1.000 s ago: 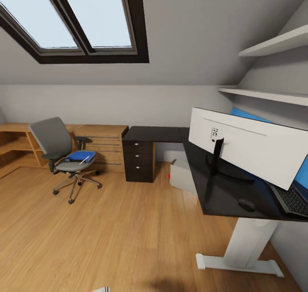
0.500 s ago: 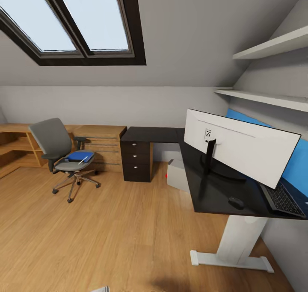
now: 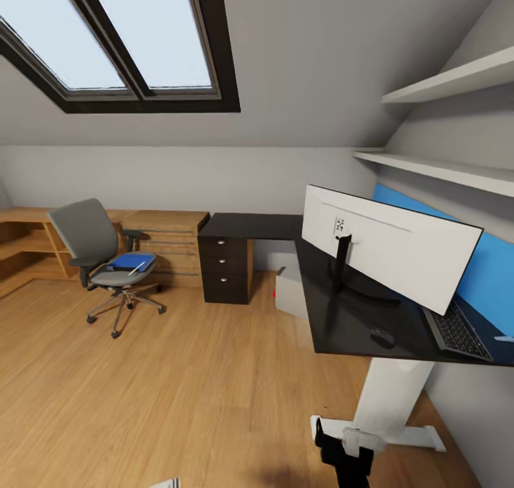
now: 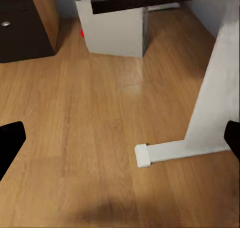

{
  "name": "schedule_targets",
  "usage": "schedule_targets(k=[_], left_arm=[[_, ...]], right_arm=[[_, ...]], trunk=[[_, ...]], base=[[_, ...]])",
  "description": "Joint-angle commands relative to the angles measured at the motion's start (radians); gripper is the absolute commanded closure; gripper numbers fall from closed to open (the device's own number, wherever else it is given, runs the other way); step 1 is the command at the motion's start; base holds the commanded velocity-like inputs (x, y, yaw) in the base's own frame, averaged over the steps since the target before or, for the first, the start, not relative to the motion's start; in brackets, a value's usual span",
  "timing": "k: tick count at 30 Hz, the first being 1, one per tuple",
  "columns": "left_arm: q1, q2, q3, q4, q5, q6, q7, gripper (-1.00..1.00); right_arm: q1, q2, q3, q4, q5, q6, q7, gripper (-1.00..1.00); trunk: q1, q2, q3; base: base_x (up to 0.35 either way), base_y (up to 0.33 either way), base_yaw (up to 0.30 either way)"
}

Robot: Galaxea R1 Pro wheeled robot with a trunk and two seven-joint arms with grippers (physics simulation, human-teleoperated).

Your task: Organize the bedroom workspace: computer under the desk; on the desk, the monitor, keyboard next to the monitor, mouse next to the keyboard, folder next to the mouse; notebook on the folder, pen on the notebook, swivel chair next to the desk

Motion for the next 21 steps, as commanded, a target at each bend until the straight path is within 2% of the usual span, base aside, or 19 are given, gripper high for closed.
schedule_targets(k=[1, 3, 5, 6, 8, 10, 12, 14, 17, 18, 19, 21], left_arm=[[-0.001, 0.001, -0.004, -0.002, 0.007, 0.001, 0.007, -1.0], [-0.001, 0.001, -0.004, -0.002, 0.007, 0.001, 0.008, -1.0], [-0.001, 0.001, -0.004, -0.003, 0.007, 0.001, 0.008, -1.0], [-0.001, 0.001, -0.004, -0.003, 0.007, 0.0, 0.008, -1.0], [-0.001, 0.001, -0.004, -0.003, 0.007, 0.0, 0.008, -1.0], [-0.001, 0.002, -0.004, -0.003, 0.007, -0.002, 0.008, -1.0], [-0.001, 0.007, -0.003, -0.003, 0.007, -0.002, 0.009, -1.0], [-0.001, 0.009, -0.003, -0.003, 0.007, -0.003, 0.009, -1.0], [-0.001, 0.012, -0.003, -0.003, 0.006, -0.015, 0.01, -1.0], [-0.001, 0.013, -0.003, -0.002, 0.006, -0.027, 0.01, -1.0], [-0.001, 0.015, -0.002, 0.001, 0.006, -0.056, 0.01, -1.0], [-0.001, 0.02, 0.0, 0.004, 0.007, -0.072, 0.011, -1.0]], right_arm=[[0.013, -0.041, 0.007, -0.118, -0.014, 0.066, -0.067, -1.0], [0.022, -0.072, 0.008, -0.223, -0.017, 0.135, -0.122, -1.0], [0.033, -0.114, 0.004, -0.379, -0.019, 0.244, -0.196, -1.0], [0.036, -0.124, -0.002, -0.433, -0.019, 0.285, -0.217, -1.0], [0.038, -0.132, -0.015, -0.478, -0.018, 0.326, -0.23, -1.0], [0.039, -0.138, -0.063, -0.532, -0.018, 0.392, -0.24, -1.0], [0.038, -0.141, -0.172, -0.575, -0.018, 0.491, -0.241, -1.0], [0.036, -0.141, -0.23, -0.586, -0.019, 0.536, -0.235, -1.0], [0.02, -0.144, -0.374, -0.595, -0.017, 0.624, -0.184, -1.0], [0.01, -0.146, -0.421, -0.591, -0.016, 0.637, -0.153, -1.0], [-0.003, -0.162, -0.519, -0.537, -0.012, 0.647, -0.062, -1.0], [-0.022, -0.186, -0.584, -0.42, -0.002, 0.645, 0.057, -1.0]], trunk=[[-0.004, 0.006, 0.002], [-0.011, 0.02, 0.008], [-0.019, 0.034, 0.014], [-0.023, 0.041, 0.018], [-0.031, 0.055, 0.024], [-0.038, 0.069, 0.03], [-0.046, 0.083, 0.036], [-0.046, 0.083, 0.036], [-0.046, 0.083, 0.036], [-0.046, 0.083, 0.036], [-0.046, 0.083, 0.036], [-0.046, 0.083, 0.036]], base=[[0.0, 0.0, 0.0], [0.0, 0.0, 0.0], [0.0, 0.0, 0.0], [0.0, 0.0, 0.0], [0.0, 0.0, 0.0], [0.0, 0.0, 0.0], [0.0, 0.0, 0.0], [0.0, 0.0, 0.0], [0.0, 0.0, 0.0], [0.0, 0.0, 0.0], [0.041, 0.0, 0.0], [0.165, 0.0, 0.0]])
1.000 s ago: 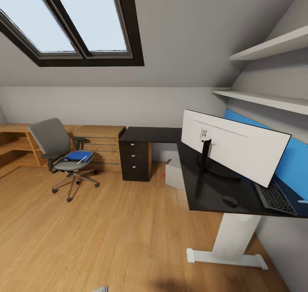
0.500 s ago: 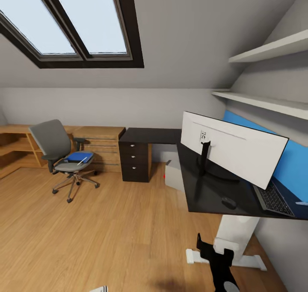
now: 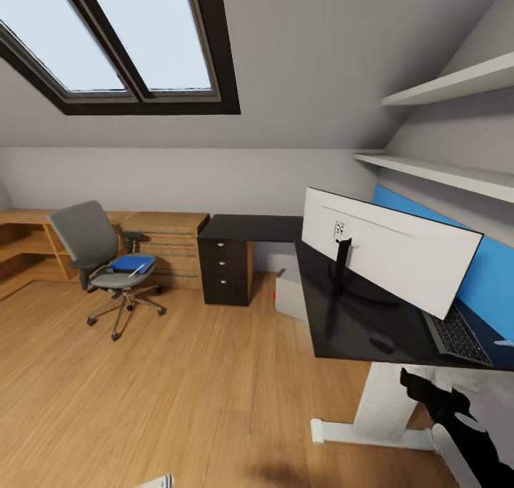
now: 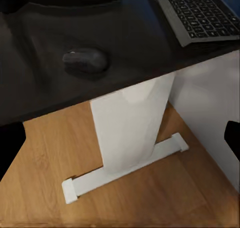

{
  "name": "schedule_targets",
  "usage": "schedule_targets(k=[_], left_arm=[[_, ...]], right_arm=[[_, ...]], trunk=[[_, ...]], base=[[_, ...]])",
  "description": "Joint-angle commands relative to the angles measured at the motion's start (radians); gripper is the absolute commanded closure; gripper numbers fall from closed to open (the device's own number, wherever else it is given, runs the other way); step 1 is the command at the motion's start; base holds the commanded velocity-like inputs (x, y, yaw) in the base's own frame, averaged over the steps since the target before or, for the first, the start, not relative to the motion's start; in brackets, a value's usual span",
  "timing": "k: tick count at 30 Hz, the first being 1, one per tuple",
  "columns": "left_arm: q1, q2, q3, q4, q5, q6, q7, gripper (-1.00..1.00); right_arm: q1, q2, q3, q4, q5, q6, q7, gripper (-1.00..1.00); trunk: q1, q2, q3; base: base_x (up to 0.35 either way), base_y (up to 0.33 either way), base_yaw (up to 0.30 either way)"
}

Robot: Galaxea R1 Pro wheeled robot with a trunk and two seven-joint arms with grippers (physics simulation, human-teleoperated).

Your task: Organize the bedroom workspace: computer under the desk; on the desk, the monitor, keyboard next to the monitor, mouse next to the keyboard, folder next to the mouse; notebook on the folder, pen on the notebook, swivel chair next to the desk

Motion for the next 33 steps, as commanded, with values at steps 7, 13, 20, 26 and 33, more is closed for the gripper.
schedule_targets(k=[7, 13, 20, 26, 33], left_arm=[[-0.001, 0.005, -0.002, 0.002, 0.009, -0.018, 0.005, -1.0], [-0.001, 0.005, -0.002, 0.002, 0.009, -0.019, 0.005, -1.0], [-0.001, 0.005, -0.002, 0.002, 0.009, -0.018, 0.003, -1.0], [-0.001, 0.005, -0.002, 0.004, 0.009, -0.017, 0.0, -1.0], [-0.001, 0.004, -0.003, 0.004, 0.008, -0.017, 0.0, -1.0]], right_arm=[[-0.144, -0.04, -0.049, 0.221, 0.038, -0.062, 0.187, -1.0], [-0.154, -0.043, -0.052, 0.24, 0.051, -0.074, 0.205, -1.0], [-0.156, -0.059, -0.054, 0.252, 0.054, -0.077, 0.295, -1.0], [-0.157, -0.126, -0.058, 0.317, 0.055, -0.077, 0.537, -1.0], [-0.157, -0.148, -0.049, 0.353, 0.081, -0.112, 0.628, -1.0]], trunk=[[0.0, -0.001, -0.001], [0.0, -0.001, -0.001], [0.0, -0.001, -0.001], [0.0, -0.001, -0.001], [0.0, -0.001, -0.001]], base=[[0.288, 0.0, 0.0], [0.15, 0.0, 0.0], [0.233, 0.0, 0.0], [0.118, -0.026, 0.0], [0.073, -0.21, 0.0]])
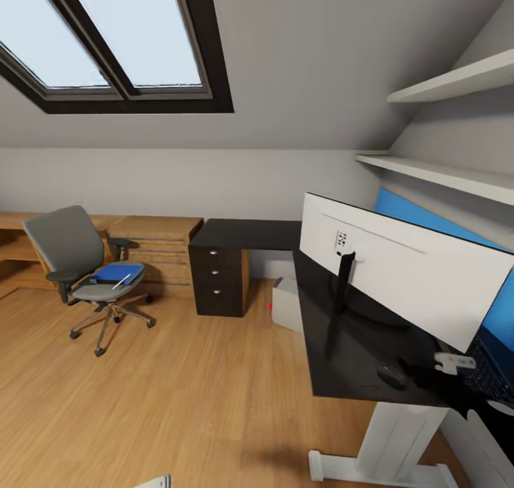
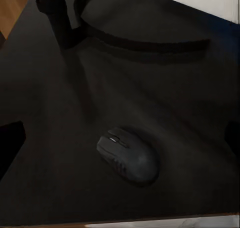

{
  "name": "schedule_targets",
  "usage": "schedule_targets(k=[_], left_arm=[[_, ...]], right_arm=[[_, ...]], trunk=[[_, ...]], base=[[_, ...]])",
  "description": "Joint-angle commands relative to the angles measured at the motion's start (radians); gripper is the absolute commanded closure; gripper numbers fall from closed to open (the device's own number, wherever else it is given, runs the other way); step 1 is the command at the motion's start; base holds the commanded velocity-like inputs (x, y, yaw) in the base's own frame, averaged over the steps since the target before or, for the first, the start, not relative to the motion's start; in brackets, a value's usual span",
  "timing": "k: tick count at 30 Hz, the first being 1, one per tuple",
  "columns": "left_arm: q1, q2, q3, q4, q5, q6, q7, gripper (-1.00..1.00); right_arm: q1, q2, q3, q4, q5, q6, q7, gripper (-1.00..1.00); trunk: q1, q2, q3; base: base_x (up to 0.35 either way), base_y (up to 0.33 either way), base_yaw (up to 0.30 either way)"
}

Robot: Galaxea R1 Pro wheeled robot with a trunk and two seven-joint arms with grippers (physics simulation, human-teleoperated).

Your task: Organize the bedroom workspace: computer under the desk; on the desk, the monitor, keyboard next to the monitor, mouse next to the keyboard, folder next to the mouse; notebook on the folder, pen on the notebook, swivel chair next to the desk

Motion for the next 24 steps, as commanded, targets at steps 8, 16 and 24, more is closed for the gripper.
schedule_targets(k=[8, 16, 24], left_arm=[[-0.001, 0.001, -0.005, -0.002, 0.009, -0.008, 0.007, -1.0], [-0.001, 0.0, -0.004, -0.04, 0.01, -0.008, 0.011, -1.0], [-0.001, -0.005, -0.005, -0.077, 0.014, 0.0, 0.009, -1.0]], right_arm=[[-0.001, 0.002, 0.004, 0.021, 0.048, -0.035, 0.012, -1.0], [-0.001, 0.003, 0.004, 0.024, 0.069, -0.066, 0.063, -1.0], [-0.001, 0.004, 0.002, 0.025, 0.072, -0.071, 0.085, -1.0]], trunk=[[0.0, -0.001, -0.001], [0.0, -0.001, -0.001], [0.031, -0.057, -0.026]], base=[[0.013, -0.044, 0.0], [0.002, -0.006, 0.0], [0.0, 0.0, 0.0]])
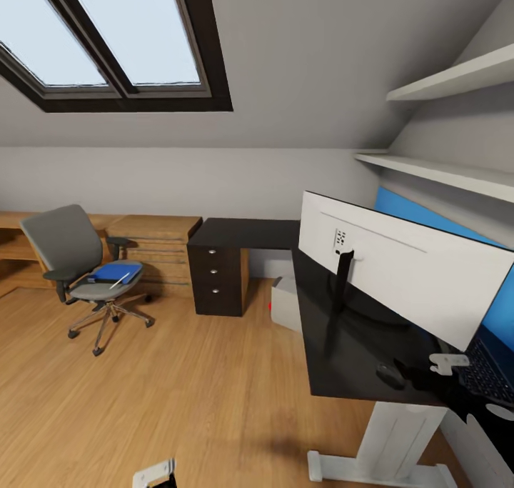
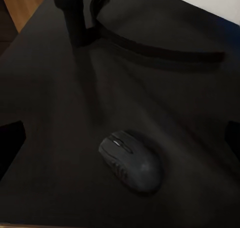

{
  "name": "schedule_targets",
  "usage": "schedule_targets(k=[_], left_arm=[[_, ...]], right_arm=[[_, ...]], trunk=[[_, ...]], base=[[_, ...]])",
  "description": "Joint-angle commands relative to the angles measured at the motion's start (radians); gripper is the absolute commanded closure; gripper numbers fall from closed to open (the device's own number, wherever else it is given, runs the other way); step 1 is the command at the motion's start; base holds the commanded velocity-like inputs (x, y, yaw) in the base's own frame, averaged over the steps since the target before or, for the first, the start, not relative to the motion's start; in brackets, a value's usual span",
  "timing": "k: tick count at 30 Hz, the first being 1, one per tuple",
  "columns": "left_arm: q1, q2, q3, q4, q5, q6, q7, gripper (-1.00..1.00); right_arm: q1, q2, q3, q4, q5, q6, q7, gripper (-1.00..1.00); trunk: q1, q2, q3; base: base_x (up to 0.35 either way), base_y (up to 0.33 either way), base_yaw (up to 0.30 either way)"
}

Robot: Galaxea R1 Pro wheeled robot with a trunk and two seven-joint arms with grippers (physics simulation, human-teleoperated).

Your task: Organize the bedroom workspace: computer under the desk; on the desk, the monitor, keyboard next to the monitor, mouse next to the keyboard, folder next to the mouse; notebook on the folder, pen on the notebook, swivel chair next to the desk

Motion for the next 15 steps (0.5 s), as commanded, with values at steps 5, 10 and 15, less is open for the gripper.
schedule_targets(k=[5, 10, 15], left_arm=[[-0.001, -0.017, -0.004, -0.195, 0.013, 0.171, 0.005, -1.0], [-0.001, -0.033, -0.003, -0.361, 0.03, 0.396, 0.007, -1.0], [-0.001, -0.043, -0.006, -0.535, 0.075, 0.521, 0.008, -1.0]], right_arm=[[-0.001, 0.001, -0.002, 0.0, -0.01, -0.006, 0.005, -1.0], [-0.001, 0.001, -0.001, 0.0, -0.011, -0.008, 0.006, -1.0], [-0.001, 0.001, -0.001, 0.0, -0.011, -0.008, 0.007, -1.0]], trunk=[[0.019, -0.036, -0.017], [0.039, -0.071, -0.033], [0.058, -0.106, -0.048]], base=[[0.0, 0.0, 0.0], [0.0, 0.0, 0.0], [0.0, 0.0, 0.0]])
